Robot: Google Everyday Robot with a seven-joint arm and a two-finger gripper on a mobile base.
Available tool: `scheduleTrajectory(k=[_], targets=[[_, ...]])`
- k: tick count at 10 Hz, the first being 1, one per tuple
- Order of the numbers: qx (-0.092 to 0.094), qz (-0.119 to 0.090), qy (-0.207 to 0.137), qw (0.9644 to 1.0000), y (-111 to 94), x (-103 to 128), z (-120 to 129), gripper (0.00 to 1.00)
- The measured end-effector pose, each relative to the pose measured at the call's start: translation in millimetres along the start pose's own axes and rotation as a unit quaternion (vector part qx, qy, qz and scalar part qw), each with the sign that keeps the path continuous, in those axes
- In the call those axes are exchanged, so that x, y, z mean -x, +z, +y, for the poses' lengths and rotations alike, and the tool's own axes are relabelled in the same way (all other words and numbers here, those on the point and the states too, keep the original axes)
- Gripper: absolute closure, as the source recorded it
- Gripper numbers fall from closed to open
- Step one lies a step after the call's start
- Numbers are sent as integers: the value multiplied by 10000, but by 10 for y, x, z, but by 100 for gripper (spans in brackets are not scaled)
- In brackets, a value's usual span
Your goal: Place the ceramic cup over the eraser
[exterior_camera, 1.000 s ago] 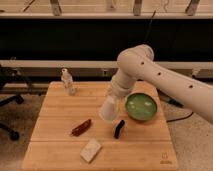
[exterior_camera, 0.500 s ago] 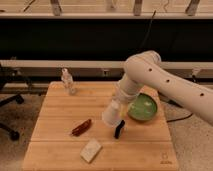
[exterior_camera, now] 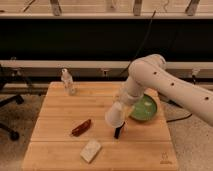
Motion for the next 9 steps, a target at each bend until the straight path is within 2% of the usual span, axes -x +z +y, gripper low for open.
scheduleTrajectory(k=[3,9], targets=[[-86,162,24,9998,-135,-14,-12,100],[37,320,142,9994,-60,-132,105,100]])
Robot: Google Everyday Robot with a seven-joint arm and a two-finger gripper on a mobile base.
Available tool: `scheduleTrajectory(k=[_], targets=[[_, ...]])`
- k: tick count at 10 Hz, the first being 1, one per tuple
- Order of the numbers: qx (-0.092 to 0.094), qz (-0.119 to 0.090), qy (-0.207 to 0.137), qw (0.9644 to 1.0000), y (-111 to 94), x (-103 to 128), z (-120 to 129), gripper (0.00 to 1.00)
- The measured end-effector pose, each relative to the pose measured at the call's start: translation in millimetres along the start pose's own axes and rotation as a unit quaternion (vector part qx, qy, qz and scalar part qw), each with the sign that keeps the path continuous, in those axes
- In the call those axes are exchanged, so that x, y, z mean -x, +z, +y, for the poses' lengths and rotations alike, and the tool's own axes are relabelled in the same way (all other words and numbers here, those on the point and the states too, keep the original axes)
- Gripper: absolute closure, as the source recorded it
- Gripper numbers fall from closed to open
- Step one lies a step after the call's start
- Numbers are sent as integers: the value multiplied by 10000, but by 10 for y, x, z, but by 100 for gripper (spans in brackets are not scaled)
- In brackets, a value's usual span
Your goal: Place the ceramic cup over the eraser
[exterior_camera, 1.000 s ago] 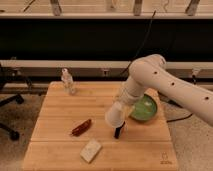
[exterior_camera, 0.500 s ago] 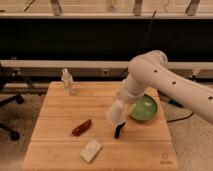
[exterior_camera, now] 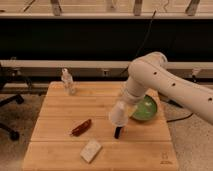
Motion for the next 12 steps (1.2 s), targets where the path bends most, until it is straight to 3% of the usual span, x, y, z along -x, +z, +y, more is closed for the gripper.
scheduleTrajectory(k=[5,12], targets=[[143,66,160,9997,92,-120,165,100],[343,22,154,9993,355,-13,299,100]])
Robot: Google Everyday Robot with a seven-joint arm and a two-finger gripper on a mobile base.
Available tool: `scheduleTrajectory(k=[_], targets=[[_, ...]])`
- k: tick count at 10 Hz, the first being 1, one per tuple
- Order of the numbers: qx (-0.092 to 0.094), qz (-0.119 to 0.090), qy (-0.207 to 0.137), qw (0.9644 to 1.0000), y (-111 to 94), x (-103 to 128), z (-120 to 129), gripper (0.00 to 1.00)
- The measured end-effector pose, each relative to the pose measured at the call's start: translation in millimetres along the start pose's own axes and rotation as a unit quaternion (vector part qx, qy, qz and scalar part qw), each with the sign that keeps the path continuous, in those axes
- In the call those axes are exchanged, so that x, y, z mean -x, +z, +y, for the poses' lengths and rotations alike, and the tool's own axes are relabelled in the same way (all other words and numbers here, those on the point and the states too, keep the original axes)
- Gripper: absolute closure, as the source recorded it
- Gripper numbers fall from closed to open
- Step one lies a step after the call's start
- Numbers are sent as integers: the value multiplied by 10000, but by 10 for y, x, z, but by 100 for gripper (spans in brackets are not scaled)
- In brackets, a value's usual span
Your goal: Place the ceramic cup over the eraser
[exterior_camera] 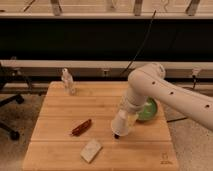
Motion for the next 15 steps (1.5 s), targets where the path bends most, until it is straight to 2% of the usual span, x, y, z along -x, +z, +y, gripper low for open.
scheduleTrajectory(k=[5,6,7,8,9,13,14,15], targets=[[72,2,65,10000,271,47,-15,100],[67,6,91,9999,309,43,-19,97],[56,14,148,9999,406,33,-23,85],[41,22,183,9998,446,23,-26,78],[27,33,227,9997,500,7,-27,66],[4,42,291,9996,632,-15,-25,27],[-13,12,300,9995,665,-12,-24,20],[-35,-5,308,9995,675,-16,-22,20]])
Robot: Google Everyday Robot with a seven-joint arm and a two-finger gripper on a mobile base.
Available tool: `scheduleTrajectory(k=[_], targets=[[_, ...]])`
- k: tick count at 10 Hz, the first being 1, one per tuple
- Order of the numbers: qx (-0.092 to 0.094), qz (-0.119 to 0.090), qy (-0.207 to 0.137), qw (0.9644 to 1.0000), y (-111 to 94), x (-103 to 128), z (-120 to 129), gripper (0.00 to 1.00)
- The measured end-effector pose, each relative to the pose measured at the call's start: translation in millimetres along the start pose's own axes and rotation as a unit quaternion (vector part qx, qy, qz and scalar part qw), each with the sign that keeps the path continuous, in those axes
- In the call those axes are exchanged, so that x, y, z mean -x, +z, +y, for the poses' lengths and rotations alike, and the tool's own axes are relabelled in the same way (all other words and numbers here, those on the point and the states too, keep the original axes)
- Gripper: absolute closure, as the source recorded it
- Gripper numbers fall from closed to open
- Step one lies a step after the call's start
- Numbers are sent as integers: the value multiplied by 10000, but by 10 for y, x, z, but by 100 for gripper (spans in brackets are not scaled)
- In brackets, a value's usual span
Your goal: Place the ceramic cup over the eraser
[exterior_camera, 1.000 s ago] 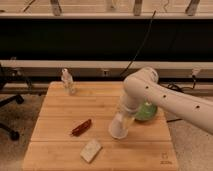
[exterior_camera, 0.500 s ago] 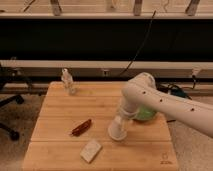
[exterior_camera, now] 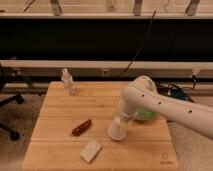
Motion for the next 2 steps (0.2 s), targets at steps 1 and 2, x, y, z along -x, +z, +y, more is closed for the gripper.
scheduleTrajectory(k=[1,2], targets=[[-6,0,-8,10000,-3,-8,-6,20],[-18,26,-37,10000,-59,-41,-85,25]])
